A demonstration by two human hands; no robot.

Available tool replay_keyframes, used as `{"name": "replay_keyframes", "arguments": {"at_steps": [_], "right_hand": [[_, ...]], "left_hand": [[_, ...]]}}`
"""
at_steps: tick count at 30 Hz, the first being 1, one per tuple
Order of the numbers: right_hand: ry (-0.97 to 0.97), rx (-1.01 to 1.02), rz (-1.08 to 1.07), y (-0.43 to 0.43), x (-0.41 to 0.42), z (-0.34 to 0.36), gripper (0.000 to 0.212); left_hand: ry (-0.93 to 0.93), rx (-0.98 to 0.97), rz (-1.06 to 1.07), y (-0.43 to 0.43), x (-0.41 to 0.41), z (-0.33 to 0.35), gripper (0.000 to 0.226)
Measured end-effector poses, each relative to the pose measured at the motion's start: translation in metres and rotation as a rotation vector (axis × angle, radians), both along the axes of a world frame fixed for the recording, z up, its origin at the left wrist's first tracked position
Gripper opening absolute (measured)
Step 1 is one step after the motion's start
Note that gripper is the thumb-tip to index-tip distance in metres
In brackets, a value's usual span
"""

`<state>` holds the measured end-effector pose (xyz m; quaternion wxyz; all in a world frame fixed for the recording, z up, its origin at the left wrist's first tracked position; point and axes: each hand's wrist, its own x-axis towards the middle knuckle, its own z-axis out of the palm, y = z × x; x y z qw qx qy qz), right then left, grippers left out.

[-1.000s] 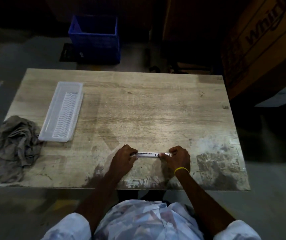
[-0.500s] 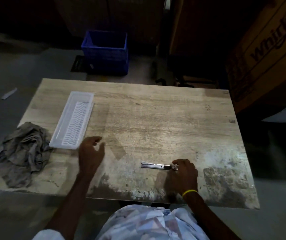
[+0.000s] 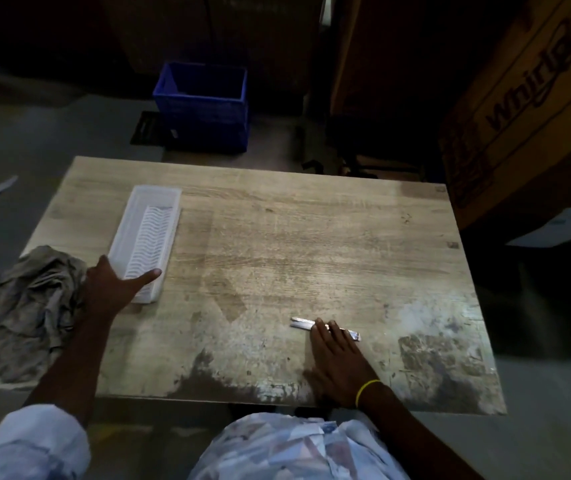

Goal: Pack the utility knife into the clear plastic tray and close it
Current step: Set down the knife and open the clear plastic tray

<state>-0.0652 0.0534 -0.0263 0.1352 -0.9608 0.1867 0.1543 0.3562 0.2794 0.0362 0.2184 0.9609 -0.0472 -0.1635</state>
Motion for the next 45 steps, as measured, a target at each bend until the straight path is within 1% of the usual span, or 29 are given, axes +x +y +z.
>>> {"name": "replay_keyframes", "arguments": {"at_steps": [1, 4, 6, 8, 10, 12, 14, 16, 17, 18, 20, 22, 25, 27, 30, 32, 34, 36, 38, 39, 40, 41, 42, 43, 44, 45], "right_hand": [[0.017, 0.008, -0.048, -0.005, -0.002, 0.001, 0.074], [0.033, 0.005, -0.182, -0.019, -0.011, -0.001, 0.072], [0.071, -0.008, -0.242, -0.029, -0.016, -0.005, 0.08], [0.116, 0.001, -0.272, -0.035, -0.02, -0.008, 0.086], [0.118, 0.013, -0.263, -0.037, -0.021, -0.005, 0.091], [0.068, 0.071, -0.268, -0.036, -0.018, 0.002, 0.1], [-0.02, 0.14, -0.318, -0.031, -0.011, 0.011, 0.103], [-0.14, 0.243, -0.382, -0.022, 0.0, 0.027, 0.104], [-0.212, 0.321, -0.424, -0.016, 0.007, 0.035, 0.101], [-0.269, 0.398, -0.466, -0.011, 0.014, 0.043, 0.093], [-0.311, 0.528, -0.582, -0.002, 0.027, 0.052, 0.065], [-0.346, 0.64, -0.727, 0.001, 0.035, 0.051, 0.046], [-0.43, 0.812, -0.962, 0.0, 0.037, 0.044, 0.026], [-0.453, 0.923, -1.074, -0.001, 0.034, 0.042, 0.02], [-0.434, 1.004, -1.145, -0.003, 0.031, 0.044, 0.02], [-0.398, 1.105, -1.169, -0.002, 0.032, 0.057, 0.016], [-0.371, 1.235, -1.154, 0.001, 0.035, 0.072, 0.018], [-0.372, 1.317, -1.102, 0.003, 0.037, 0.083, 0.021], [-0.379, 1.29, -1.053, 0.006, 0.042, 0.091, 0.02], [-0.404, 1.196, -1.017, 0.007, 0.044, 0.093, 0.022], [-0.43, 1.038, -0.943, 0.008, 0.046, 0.094, 0.029], [-0.451, 0.851, -0.848, 0.009, 0.048, 0.095, 0.042], [-0.482, 0.679, -0.759, 0.013, 0.048, 0.099, 0.06], [-0.523, 0.557, -0.658, 0.018, 0.049, 0.103, 0.074], [-0.561, 0.493, -0.565, 0.023, 0.052, 0.109, 0.077], [-0.603, 0.462, -0.481, 0.028, 0.056, 0.115, 0.074]], "left_hand": [[0.005, -0.009, 0.001, 0.0, -0.005, 0.0, 0.119], [0.025, -0.034, -0.033, -0.005, -0.028, -0.001, 0.134], [0.058, -0.063, -0.088, -0.013, -0.05, 0.0, 0.13], [0.118, -0.108, -0.143, -0.026, -0.081, 0.005, 0.122], [0.183, -0.161, -0.189, -0.04, -0.116, 0.006, 0.104], [0.278, -0.252, -0.194, -0.053, -0.15, 0.0, 0.079], [0.397, -0.338, -0.158, -0.062, -0.176, -0.008, 0.059], [0.46, -0.379, -0.145, -0.071, -0.196, -0.015, 0.054], [0.493, -0.403, -0.142, -0.076, -0.205, -0.013, 0.054], [0.527, -0.433, -0.137, -0.081, -0.215, -0.01, 0.055], [0.586, -0.47, -0.131, -0.088, -0.228, -0.007, 0.057], [0.639, -0.49, -0.121, -0.09, -0.233, -0.007, 0.061], [0.748, -0.551, -0.048, -0.091, -0.231, -0.013, 0.079], [0.869, -0.642, 0.008, -0.092, -0.23, -0.012, 0.077], [1.067, -0.756, 0.233, -0.095, -0.225, -0.002, 0.068], [1.18, -0.844, 0.346, -0.095, -0.219, -0.002, 0.074], [1.291, -0.97, 0.374, -0.097, -0.216, 0.0, 0.077], [1.377, -1.059, 0.354, -0.102, -0.217, 0.01, 0.075], [1.42, -1.109, 0.345, -0.107, -0.22, 0.016, 0.074], [1.414, -1.123, 0.343, -0.11, -0.221, 0.017, 0.074], [1.388, -1.129, 0.331, -0.113, -0.222, 0.018, 0.075], [1.363, -1.138, 0.314, -0.117, -0.222, 0.019, 0.077], [1.355, -1.142, 0.294, -0.122, -0.222, 0.02, 0.08], [1.355, -1.138, 0.284, -0.126, -0.223, 0.02, 0.081], [1.358, -1.136, 0.275, -0.13, -0.223, 0.021, 0.082], [1.35, -1.132, 0.277, -0.134, -0.224, 0.023, 0.08]]}}
